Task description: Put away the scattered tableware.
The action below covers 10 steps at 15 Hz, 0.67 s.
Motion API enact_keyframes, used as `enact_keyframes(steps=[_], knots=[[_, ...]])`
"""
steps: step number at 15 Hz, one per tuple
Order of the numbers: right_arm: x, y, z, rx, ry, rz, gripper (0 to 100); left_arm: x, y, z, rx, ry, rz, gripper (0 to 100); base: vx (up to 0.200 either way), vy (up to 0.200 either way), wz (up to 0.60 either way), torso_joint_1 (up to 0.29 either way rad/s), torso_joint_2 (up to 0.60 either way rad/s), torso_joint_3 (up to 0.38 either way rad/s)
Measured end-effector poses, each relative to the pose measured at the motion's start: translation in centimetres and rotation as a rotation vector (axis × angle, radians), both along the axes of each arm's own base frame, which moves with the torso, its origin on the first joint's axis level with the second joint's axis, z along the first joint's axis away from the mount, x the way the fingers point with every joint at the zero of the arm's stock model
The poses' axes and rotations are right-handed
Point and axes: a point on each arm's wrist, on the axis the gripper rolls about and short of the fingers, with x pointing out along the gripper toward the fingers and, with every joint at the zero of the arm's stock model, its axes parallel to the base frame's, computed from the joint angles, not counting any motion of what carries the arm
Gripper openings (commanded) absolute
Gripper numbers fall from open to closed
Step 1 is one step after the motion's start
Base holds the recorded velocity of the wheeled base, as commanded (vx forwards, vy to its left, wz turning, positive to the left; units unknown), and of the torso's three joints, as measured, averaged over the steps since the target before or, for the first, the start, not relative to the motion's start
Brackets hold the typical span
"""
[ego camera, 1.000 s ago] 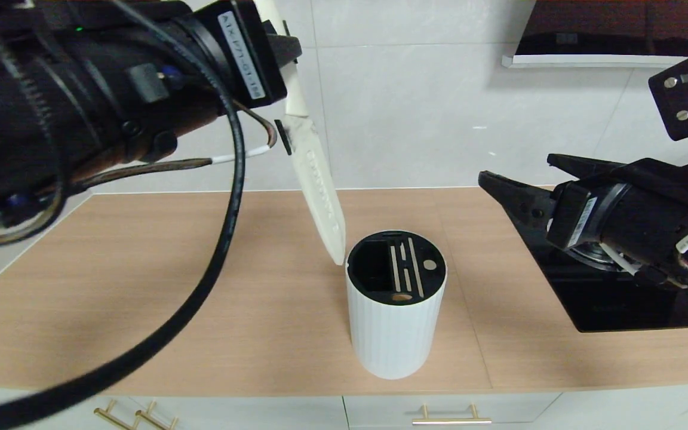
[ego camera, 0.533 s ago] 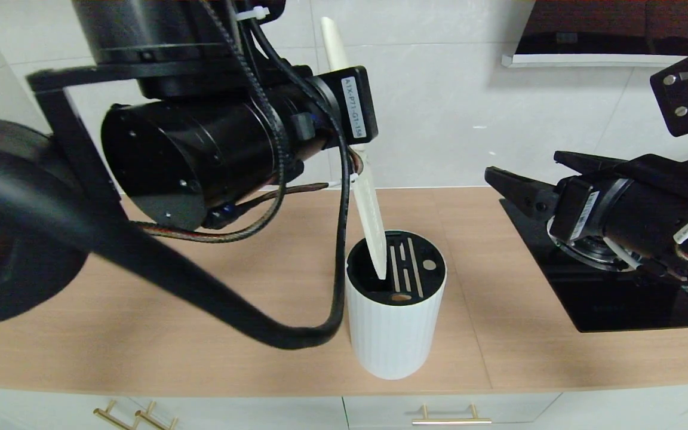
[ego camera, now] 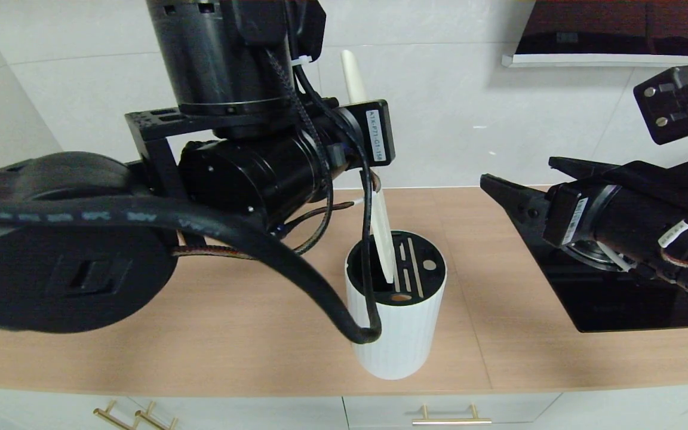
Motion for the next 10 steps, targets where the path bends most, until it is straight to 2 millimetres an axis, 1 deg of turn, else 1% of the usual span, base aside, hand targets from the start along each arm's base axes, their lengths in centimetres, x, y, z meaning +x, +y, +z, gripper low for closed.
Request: enact_keyframes(steps=[3,6,8,10], knots=[[0.2,0.2,-0.3,-0.009,0.009,0.0,100,0.6,0.3,-0.3,0.027,0.0,0.019,0,0.0,0.0,0.0,0.0,0.0,0.0],[0.4,0.3,-0.5,-0.014,0.015,0.0,100,1.3,1.1,-0.4,0.05,-0.01,0.049,0,0.0,0.0,0.0,0.0,0.0,0.0],[0.4,0.4,-0.6,-0.016,0.017,0.0,100,1.5,1.1,-0.7,0.052,-0.003,0.052,0,0.0,0.0,0.0,0.0,0.0,0.0],[0.4,0.4,-0.6,-0.017,0.018,0.001,100,1.7,0.8,-1.5,0.066,0.013,0.051,0,0.0,0.0,0.0,0.0,0.0,0.0]])
